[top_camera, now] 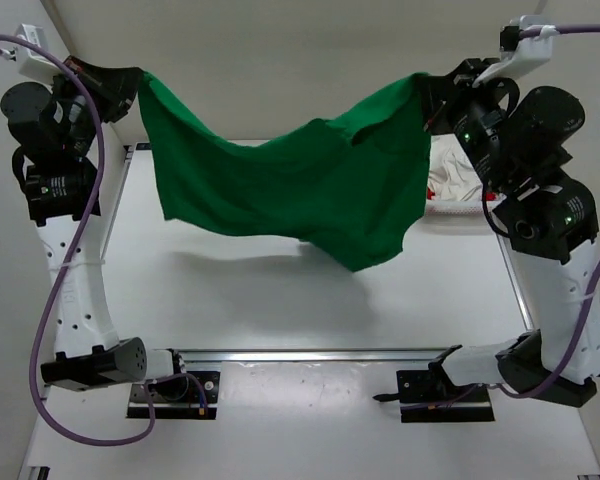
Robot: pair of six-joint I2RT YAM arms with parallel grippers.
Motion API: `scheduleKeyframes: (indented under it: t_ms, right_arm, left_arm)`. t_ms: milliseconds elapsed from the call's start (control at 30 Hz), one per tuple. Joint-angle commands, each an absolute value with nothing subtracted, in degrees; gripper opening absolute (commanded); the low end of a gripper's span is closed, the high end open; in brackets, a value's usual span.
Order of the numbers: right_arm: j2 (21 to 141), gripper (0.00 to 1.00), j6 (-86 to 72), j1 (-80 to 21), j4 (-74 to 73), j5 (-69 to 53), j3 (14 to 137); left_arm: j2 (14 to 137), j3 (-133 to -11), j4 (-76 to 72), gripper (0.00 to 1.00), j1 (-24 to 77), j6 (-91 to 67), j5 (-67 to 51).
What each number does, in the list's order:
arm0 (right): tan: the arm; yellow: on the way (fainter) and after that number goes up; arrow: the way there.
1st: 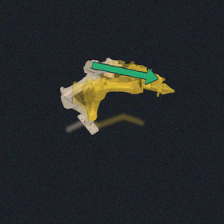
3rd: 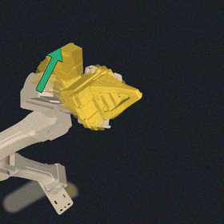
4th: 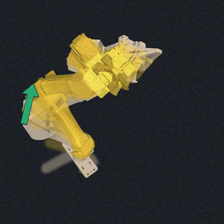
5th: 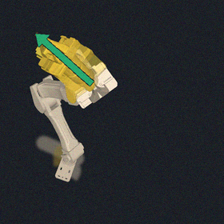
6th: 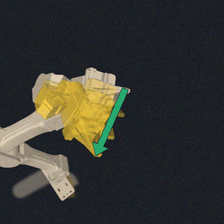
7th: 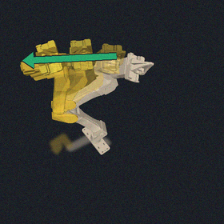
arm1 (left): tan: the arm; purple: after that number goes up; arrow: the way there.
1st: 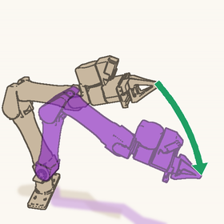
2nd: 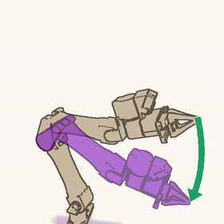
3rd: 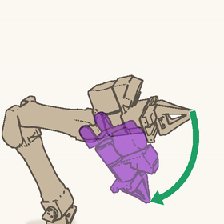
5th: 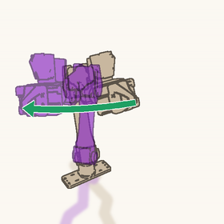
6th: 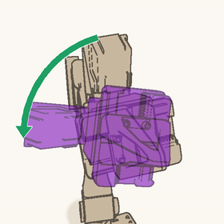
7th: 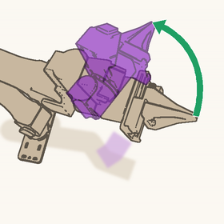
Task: Fold and stack the t-shirts
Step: Flatten out the tshirt
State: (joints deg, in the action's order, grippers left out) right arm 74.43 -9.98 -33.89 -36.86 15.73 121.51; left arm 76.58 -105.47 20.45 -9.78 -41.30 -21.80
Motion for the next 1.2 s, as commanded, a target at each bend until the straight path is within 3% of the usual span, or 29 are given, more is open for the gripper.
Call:
scheduleKeyframes:
  t_ms: [0, 67, 200, 300, 433, 633, 833, 1000, 1100, 1167]
  right_arm:
    - [79.26, 0.00, -4.83, -30.86, -41.93, 17.34, 125.08]
    - [80.85, 0.00, -8.69, -18.95, -38.25, 2.62, 122.70]
    - [89.01, 0.00, -8.26, -13.19, -36.39, -3.95, 121.03]
    - [98.83, 0.00, -8.52, -10.20, -36.21, -6.93, 126.36]
    - [113.35, 0.00, -9.31, -8.09, -40.07, -7.48, 143.13]
    - [107.16, 0.00, -11.42, -5.63, -29.29, -6.06, 144.23]
    - [98.97, 0.00, -9.14, -5.10, -26.44, -3.60, 142.74]
    - [92.56, 0.00, -8.18, -5.88, -27.16, -1.33, 130.72]
    - [84.75, 0.00, -9.49, -6.85, -25.59, -0.09, 113.77]
    - [75.02, 0.00, -10.10, -7.64, -21.20, 2.26, 93.36]
  left_arm:
    - [79.19, -106.18, 24.52, 0.00, -10.72, -42.71, -24.09]
    - [79.80, -103.89, 23.91, 0.00, -9.59, -41.93, -22.16]
    - [79.37, -91.79, 21.54, 0.00, -7.73, -39.29, -15.14]
    - [83.39, -87.54, 17.50, 0.00, -6.51, -39.20, -12.40]
    - [95.07, -95.86, 19.60, 0.00, -5.89, -39.55, -15.46]
    - [102.04, -115.80, 23.46, 0.00, -5.89, -41.38, -17.05]
    - [100.02, -124.27, 23.38, 0.00, -8.87, -41.67, -15.57]
    - [94.41, -116.13, 21.46, 0.00, -9.76, -40.43, -14.59]
    - [87.40, -103.56, 19.00, 0.00, -8.79, -38.24, -11.09]
    - [82.04, -89.81, 16.18, 0.00, -8.88, -36.31, -8.27]
